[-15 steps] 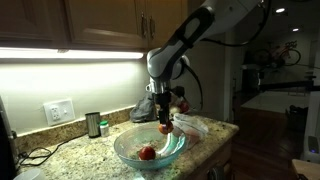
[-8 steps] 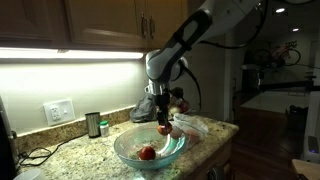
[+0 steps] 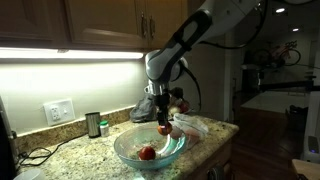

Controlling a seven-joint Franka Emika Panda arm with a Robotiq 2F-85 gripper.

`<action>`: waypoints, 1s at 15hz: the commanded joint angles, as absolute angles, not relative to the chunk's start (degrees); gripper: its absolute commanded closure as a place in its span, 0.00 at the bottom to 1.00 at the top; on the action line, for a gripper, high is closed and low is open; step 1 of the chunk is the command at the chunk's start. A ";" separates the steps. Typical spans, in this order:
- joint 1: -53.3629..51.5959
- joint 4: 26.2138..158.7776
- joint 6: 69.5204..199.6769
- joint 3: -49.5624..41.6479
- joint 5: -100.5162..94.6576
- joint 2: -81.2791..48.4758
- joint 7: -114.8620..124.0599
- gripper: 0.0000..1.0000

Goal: Pick up a tomato from the carrier and put it in the bowl

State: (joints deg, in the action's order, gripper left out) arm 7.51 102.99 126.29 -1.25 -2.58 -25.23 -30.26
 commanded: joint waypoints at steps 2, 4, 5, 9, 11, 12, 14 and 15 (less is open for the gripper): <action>8.13 101.44 125.54 -0.77 -3.56 -25.59 -30.37 0.00; 8.16 101.07 125.51 -0.78 -3.52 -25.66 -30.36 0.00; 8.17 100.85 125.47 -0.77 -3.50 -25.74 -30.35 0.00; 8.08 100.65 125.78 -0.98 -3.77 -25.63 -29.81 0.00; 7.93 101.01 126.07 -1.21 -4.13 -25.12 -29.21 0.00; 7.90 101.07 126.11 -1.27 -4.33 -24.99 -29.09 0.00; 8.17 100.67 126.11 -0.61 -3.39 -25.82 -29.95 0.00; 8.18 100.59 126.11 -0.61 -3.42 -25.82 -29.95 0.00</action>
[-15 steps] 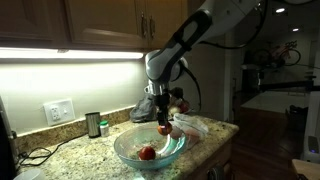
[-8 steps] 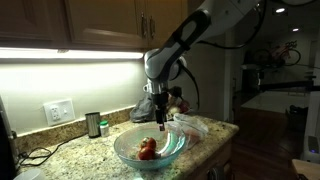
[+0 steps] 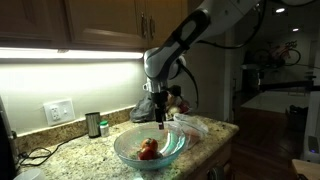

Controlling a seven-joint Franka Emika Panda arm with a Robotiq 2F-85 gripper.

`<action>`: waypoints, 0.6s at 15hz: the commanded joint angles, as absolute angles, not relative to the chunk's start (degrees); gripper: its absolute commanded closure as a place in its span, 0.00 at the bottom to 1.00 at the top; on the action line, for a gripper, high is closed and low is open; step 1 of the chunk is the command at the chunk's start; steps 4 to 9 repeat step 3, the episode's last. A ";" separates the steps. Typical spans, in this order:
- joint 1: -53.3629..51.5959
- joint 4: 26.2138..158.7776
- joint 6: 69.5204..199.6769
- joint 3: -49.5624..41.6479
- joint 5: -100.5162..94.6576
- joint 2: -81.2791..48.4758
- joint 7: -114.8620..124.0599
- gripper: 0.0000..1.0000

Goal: Pick up a tomato from the carrier and put it in the bowl

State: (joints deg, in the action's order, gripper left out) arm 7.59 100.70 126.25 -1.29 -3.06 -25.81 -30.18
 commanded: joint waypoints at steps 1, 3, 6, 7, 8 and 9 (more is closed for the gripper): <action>8.18 100.55 126.11 -0.61 -3.44 -25.82 -29.95 0.00; 8.18 100.52 126.11 -0.62 -3.47 -25.82 -29.95 0.00; 8.18 100.52 126.11 -0.62 -3.47 -25.82 -29.95 0.00; 8.18 100.52 126.11 -0.62 -3.47 -25.82 -29.95 0.00; 8.18 100.52 126.11 -0.62 -3.47 -25.82 -29.95 0.00; 8.18 100.52 126.11 -0.62 -3.47 -25.82 -29.95 0.00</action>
